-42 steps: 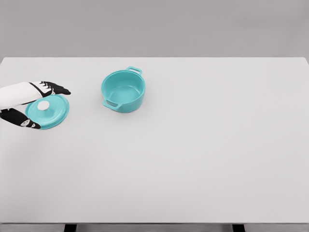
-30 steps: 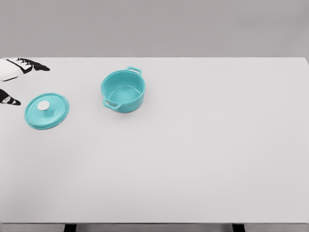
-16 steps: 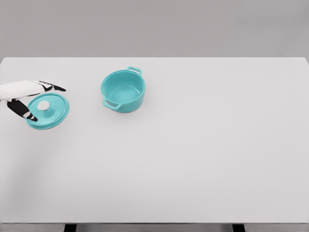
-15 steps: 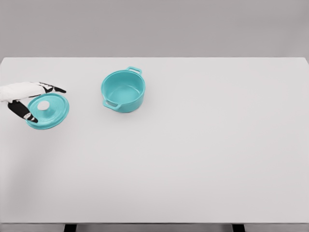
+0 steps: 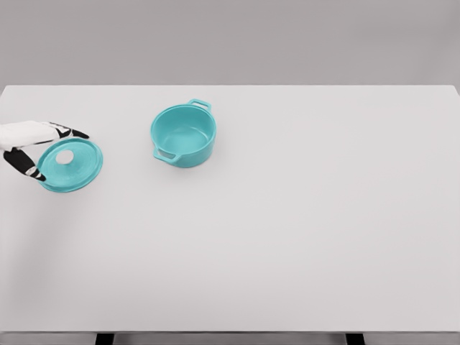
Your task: Cover the pot with left arm
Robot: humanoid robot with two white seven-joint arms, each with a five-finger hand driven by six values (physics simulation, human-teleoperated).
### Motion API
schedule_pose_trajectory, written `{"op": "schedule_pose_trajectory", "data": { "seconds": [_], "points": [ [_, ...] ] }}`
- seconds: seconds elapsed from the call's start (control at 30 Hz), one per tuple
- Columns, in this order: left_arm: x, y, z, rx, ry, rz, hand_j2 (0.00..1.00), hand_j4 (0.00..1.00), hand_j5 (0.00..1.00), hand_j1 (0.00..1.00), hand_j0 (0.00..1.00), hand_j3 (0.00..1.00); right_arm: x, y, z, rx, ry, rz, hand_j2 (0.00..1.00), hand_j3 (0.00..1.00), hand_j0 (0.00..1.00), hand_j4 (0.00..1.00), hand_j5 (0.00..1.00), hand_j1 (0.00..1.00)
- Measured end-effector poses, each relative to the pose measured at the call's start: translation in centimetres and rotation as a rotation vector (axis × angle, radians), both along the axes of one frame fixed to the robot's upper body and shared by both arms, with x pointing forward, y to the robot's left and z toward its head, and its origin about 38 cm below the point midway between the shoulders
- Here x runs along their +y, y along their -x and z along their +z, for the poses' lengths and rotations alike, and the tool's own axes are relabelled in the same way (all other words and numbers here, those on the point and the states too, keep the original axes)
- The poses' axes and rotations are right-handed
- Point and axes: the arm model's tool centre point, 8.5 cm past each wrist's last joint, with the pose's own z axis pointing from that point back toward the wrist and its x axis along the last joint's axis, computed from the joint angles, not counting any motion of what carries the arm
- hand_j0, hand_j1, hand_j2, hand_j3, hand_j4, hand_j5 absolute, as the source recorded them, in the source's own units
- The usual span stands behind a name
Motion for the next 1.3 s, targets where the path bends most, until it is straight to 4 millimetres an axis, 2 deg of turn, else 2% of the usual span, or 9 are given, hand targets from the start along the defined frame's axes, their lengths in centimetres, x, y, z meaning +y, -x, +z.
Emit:
{"op": "schedule_pose_trajectory", "data": {
  "seconds": [0.23,0.27,0.3,0.37,0.6,1.3],
  "points": [
    [-0.8,-0.4,-0.7,0.005,-0.001,-0.009,1.0,1.0,1.0,1.0,1.0,1.0,0.0,0.0,0.0,0.0,0.0,0.0,1.0,1.0,1.0,1.0,1.0,1.0],
    [-0.9,-0.4,-0.7,0.006,-0.001,-0.009,0.97,0.97,0.97,0.97,0.97,0.97,0.0,0.0,0.0,0.0,0.0,0.0,1.0,1.0,1.0,1.0,1.0,1.0],
    [-0.9,-0.4,-0.8,0.007,0.0,-0.008,0.89,0.89,0.89,0.89,0.89,0.89,0.0,0.0,0.0,0.0,0.0,0.0,1.0,1.0,1.0,1.0,1.0,1.0],
    [-0.9,-0.5,-0.8,0.005,0.002,-0.007,0.86,0.86,0.86,0.86,0.86,0.86,0.0,0.0,0.0,0.0,0.0,0.0,1.0,1.0,1.0,1.0,1.0,1.0],
    [-0.2,-0.5,-0.9,0.009,0.001,0.015,0.87,0.87,0.87,0.87,0.87,0.87,0.0,0.0,0.0,0.0,0.0,0.0,1.0,1.0,1.0,1.0,1.0,1.0],
    [-0.3,-0.6,-1.1,0.012,0.005,0.019,0.86,0.86,0.86,0.86,0.86,0.86,0.0,0.0,0.0,0.0,0.0,0.0,1.0,1.0,1.0,1.0,1.0,1.0]
  ]
}}
